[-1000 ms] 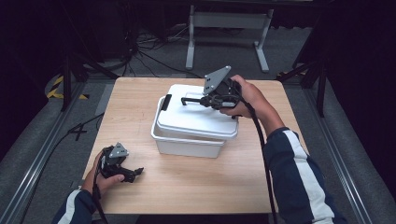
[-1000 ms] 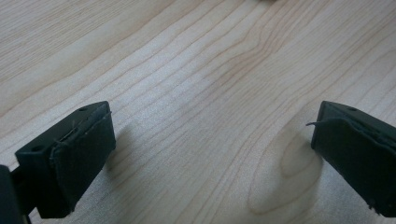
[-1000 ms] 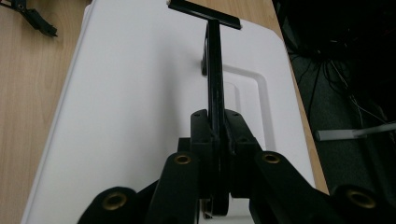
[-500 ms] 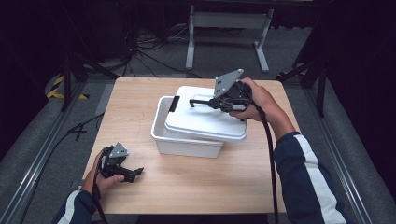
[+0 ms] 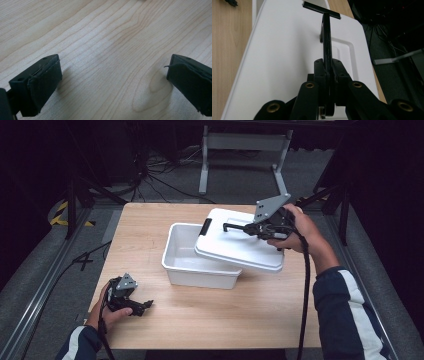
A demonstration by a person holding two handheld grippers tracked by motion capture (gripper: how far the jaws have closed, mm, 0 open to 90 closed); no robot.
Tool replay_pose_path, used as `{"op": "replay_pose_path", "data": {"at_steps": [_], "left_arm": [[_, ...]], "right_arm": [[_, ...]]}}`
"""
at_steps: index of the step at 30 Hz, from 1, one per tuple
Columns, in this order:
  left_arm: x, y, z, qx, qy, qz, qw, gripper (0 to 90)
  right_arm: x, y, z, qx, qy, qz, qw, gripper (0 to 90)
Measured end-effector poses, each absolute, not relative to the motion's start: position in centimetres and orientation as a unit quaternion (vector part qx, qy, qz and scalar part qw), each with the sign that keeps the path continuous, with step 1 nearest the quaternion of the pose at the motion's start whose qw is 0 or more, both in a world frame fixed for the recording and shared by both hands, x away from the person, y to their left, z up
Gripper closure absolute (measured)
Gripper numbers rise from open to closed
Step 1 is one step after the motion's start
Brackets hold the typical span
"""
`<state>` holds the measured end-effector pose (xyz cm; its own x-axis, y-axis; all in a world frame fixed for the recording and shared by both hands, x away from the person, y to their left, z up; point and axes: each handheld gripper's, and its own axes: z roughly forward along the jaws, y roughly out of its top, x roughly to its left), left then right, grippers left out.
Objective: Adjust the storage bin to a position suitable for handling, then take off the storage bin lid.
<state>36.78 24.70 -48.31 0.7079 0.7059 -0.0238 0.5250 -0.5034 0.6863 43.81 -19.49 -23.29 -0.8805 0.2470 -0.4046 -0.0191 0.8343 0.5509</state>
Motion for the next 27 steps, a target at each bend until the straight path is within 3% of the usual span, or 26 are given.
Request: {"op": "replay_pose_path", "data": {"at_steps": [10,27], "left_arm": [[36.8,24.7,-48.3,0.859,0.358,0.13,0.343,0.3],[36.8,24.7,-48.3,0.859,0.357,0.13,0.343,0.3]], "right_arm": [[42.8,-25.1,-23.0,0.108,0.917,0.286,0.255,84.0],[42.0,-29.8,-23.3,0.15,0.906,0.288,0.273,84.0]]}}
